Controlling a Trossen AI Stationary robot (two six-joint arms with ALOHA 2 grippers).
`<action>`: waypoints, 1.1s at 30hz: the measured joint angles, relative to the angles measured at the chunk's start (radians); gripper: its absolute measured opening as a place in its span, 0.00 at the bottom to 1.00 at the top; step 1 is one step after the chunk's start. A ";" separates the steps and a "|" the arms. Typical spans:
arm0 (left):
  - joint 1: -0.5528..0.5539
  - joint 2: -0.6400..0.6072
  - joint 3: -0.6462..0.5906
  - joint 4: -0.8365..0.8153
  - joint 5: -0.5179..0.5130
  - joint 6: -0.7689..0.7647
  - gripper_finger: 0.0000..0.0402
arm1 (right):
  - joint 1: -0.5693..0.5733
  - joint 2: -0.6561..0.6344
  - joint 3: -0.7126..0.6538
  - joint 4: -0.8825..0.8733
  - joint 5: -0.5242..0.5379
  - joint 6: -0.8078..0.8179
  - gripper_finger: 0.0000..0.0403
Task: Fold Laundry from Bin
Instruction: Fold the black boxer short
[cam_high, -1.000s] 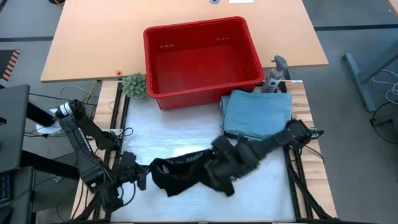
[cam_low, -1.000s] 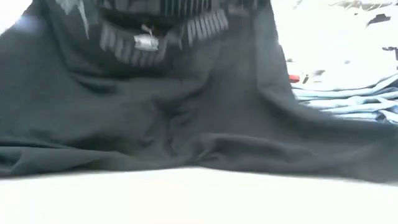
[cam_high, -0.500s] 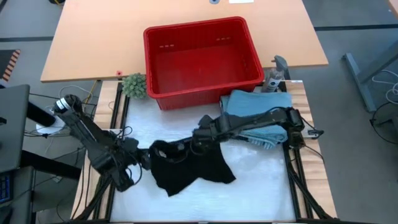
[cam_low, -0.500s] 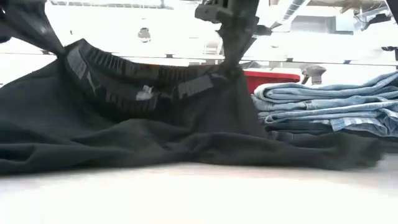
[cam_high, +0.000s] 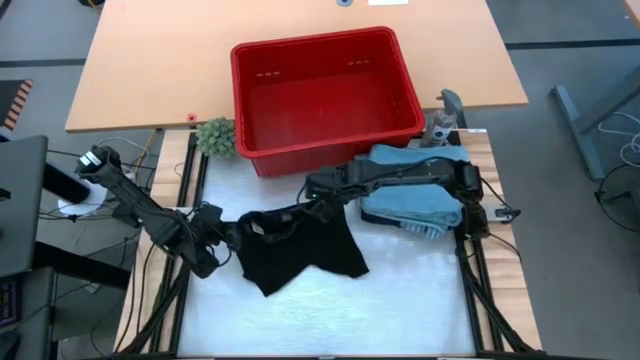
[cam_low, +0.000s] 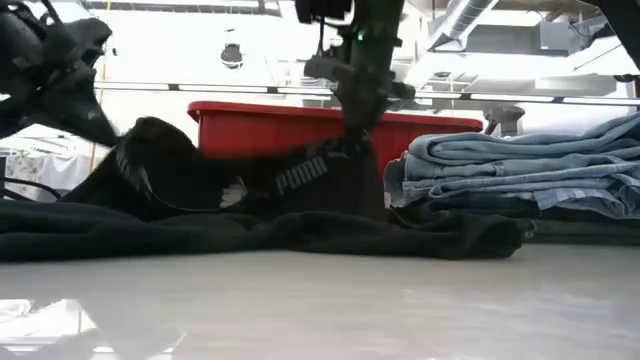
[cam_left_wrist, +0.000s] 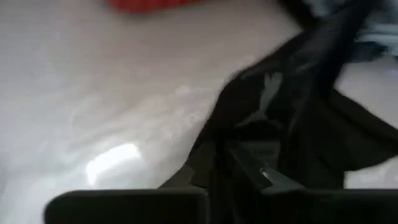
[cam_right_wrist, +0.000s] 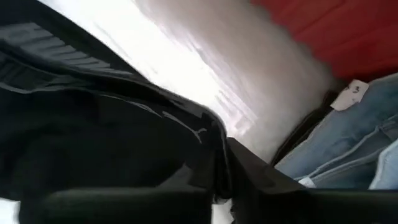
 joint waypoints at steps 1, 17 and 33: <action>-0.002 -0.006 -0.004 0.028 -0.026 0.055 0.06 | -0.007 0.000 -0.010 0.003 0.000 -0.001 0.20; 0.017 -0.019 -0.007 0.312 0.234 1.187 0.42 | -0.042 0.000 -0.042 0.065 -0.014 -0.106 0.32; 0.240 0.218 -0.007 0.409 0.489 1.801 0.42 | -0.043 0.000 -0.042 0.076 -0.110 -0.192 0.32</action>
